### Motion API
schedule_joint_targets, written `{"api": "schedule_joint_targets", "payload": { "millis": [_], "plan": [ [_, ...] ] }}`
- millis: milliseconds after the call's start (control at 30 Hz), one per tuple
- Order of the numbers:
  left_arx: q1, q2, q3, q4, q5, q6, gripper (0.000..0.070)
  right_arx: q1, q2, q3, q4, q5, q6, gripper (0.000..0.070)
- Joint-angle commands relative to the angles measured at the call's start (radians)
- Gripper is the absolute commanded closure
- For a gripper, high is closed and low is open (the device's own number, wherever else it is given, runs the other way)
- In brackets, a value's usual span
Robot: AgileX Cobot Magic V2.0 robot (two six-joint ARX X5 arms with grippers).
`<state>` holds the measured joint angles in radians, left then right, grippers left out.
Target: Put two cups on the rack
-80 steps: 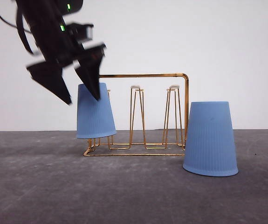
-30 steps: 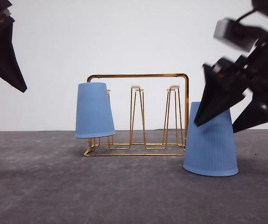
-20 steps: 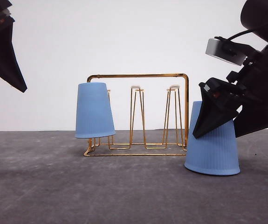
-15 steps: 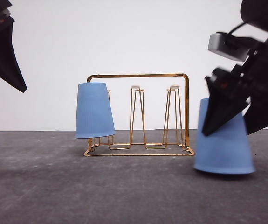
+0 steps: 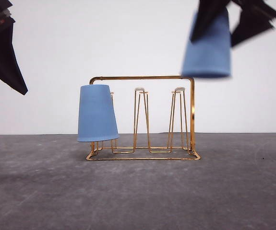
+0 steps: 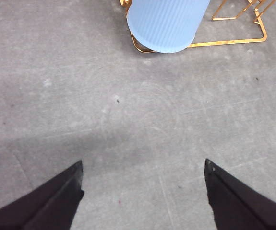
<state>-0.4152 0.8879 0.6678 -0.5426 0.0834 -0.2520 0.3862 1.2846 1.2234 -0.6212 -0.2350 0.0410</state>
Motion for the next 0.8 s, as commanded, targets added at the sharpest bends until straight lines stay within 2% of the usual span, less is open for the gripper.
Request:
{"api": "schedule_joint_targets", "payload": {
  "millis": [0, 233, 467, 700, 767],
  "plan": [
    [-0.004, 0.007, 0.004, 0.008, -0.002, 0.000, 0.0242, 0.007, 0.013, 0.032, 0.039, 0.000, 0.002, 0.0307],
    [-0.004, 0.007, 0.004, 0.008, -0.002, -0.001, 0.0242, 0.007, 0.082, 0.042, 0.143, 0.001, 0.001, 0.0307],
    [-0.004, 0.007, 0.004, 0.012, -0.002, -0.003, 0.0242, 0.007, 0.233, 0.042, 0.224, 0.008, -0.011, 0.0307],
    [-0.004, 0.007, 0.004, 0.020, -0.002, -0.003, 0.0242, 0.012, 0.383, 0.042, 0.255, 0.009, -0.019, 0.0306],
    [-0.004, 0.007, 0.004, 0.020, -0.002, -0.003, 0.0242, 0.012, 0.411, 0.042, 0.257, 0.012, -0.019, 0.0281]
  ]
}}
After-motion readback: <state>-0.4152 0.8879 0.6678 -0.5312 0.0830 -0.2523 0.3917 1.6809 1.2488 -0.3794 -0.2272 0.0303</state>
